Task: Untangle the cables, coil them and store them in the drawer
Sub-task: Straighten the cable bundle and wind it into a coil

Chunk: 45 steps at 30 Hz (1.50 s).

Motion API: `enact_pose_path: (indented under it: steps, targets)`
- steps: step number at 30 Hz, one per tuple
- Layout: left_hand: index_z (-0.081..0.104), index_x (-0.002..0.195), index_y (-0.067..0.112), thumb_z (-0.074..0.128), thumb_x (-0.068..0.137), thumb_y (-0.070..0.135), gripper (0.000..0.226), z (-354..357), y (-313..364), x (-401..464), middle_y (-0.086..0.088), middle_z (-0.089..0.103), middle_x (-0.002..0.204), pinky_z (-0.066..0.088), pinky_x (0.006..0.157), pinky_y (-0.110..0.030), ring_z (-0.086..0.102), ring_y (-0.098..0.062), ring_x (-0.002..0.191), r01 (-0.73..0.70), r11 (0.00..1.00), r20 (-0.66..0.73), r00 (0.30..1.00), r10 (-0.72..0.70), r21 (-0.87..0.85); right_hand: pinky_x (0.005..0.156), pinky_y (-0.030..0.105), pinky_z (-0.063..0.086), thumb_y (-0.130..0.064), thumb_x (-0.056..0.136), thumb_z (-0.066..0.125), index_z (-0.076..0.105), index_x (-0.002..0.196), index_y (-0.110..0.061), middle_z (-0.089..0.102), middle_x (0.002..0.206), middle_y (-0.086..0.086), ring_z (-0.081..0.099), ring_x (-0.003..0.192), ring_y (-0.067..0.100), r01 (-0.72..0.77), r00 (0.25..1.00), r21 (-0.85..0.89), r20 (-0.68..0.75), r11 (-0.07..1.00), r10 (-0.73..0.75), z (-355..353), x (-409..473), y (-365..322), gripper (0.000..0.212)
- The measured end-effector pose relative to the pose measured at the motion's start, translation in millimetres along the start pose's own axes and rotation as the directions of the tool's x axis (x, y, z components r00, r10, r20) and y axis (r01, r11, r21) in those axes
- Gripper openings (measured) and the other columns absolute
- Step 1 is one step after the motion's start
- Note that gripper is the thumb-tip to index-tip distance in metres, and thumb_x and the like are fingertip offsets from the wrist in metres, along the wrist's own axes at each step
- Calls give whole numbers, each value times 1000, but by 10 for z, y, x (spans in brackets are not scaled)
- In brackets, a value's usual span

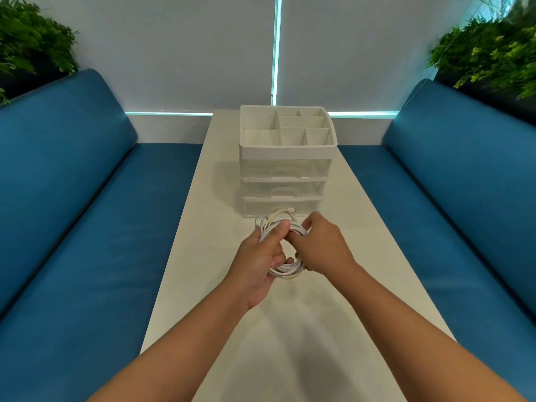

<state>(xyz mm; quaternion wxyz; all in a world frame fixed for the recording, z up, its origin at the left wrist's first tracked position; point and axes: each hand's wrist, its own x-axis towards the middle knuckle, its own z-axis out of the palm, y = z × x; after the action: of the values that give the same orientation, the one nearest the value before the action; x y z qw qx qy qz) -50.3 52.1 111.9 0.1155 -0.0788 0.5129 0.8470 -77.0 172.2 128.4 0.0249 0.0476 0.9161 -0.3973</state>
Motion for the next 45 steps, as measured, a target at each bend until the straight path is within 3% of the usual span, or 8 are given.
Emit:
enact_pose_path:
  steps: [6, 10, 14, 23, 32, 37, 41, 45]
  targets:
    - [59, 120, 6, 52, 99, 22, 27, -7, 30, -59, 11, 52, 46, 46, 47, -16, 48, -1, 36, -34, 999, 0, 999, 34, -18, 76, 29, 51, -13, 86, 65, 68, 97, -1, 68, 83, 8, 63, 75, 17, -241, 923, 567, 385, 788, 5, -73, -41, 35, 16]
    - [62, 123, 9, 55, 98, 28, 32, -65, 61, -18, 8, 38, 50, 47, 51, -17, 39, -3, 39, -19, 999, 23, 1000, 18, 40, 68, 25, 55, 0, 90, 60, 67, 105, -5, 67, 87, 11, 63, 70, 15, -188, 941, 694, 329, 695, -74, -48, -76, 80, 17]
    - [62, 125, 12, 55, 98, 20, 29, -96, 144, 31, 6, 32, 52, 44, 49, -14, 32, -5, 41, -29, 993, 99, 995, 18, 110, 62, 22, 54, 0, 93, 56, 64, 109, -9, 67, 86, 10, 61, 64, 12, -47, 984, 641, 163, 766, -77, 46, -83, 42, 21]
    - [62, 126, 21, 61, 83, 45, 49, -178, 243, 16, 6, 24, 58, 38, 51, -16, 21, -7, 47, 8, 973, 194, 980, -53, 230, 67, 29, 54, 15, 83, 57, 57, 123, -2, 68, 83, 10, 65, 64, 17, -308, 919, 696, 394, 649, 13, -42, 14, -34, 44]
    - [59, 127, 29, 55, 95, 42, 35, -273, 269, 38, 4, 25, 60, 44, 53, -16, 23, -10, 50, 33, 914, 168, 980, -109, 404, 64, 25, 54, 5, 77, 72, 49, 112, -13, 70, 90, 6, 68, 70, 16, -8, 960, 485, 249, 874, -129, -44, -58, 28, 45]
    - [58, 117, 11, 53, 98, 37, 33, -299, 298, 31, 12, 37, 57, 44, 59, -20, 31, -7, 50, -46, 840, 218, 972, -88, 541, 79, 43, 54, 2, 75, 76, 49, 111, -12, 73, 83, 5, 64, 75, 19, 64, 946, 462, 255, 885, -201, -41, -77, 100, 46]
    - [59, 104, 14, 53, 97, 38, 26, -326, 330, 11, 6, 31, 60, 45, 66, -27, 28, -8, 48, -9, 829, 212, 968, -133, 559, 83, 46, 54, -12, 75, 80, 52, 106, -15, 73, 91, 12, 67, 79, 26, 72, 917, 445, 322, 892, -235, -77, -98, 159, 41]
    - [57, 100, 13, 54, 96, 36, 24, -380, 353, -13, 7, 29, 59, 42, 61, -26, 25, -8, 48, 7, 825, 232, 958, -166, 565, 74, 35, 54, -45, 74, 76, 61, 91, -22, 70, 88, -1, 68, 77, 16, 216, 939, 183, 229, 959, -255, -203, -65, 154, 32]
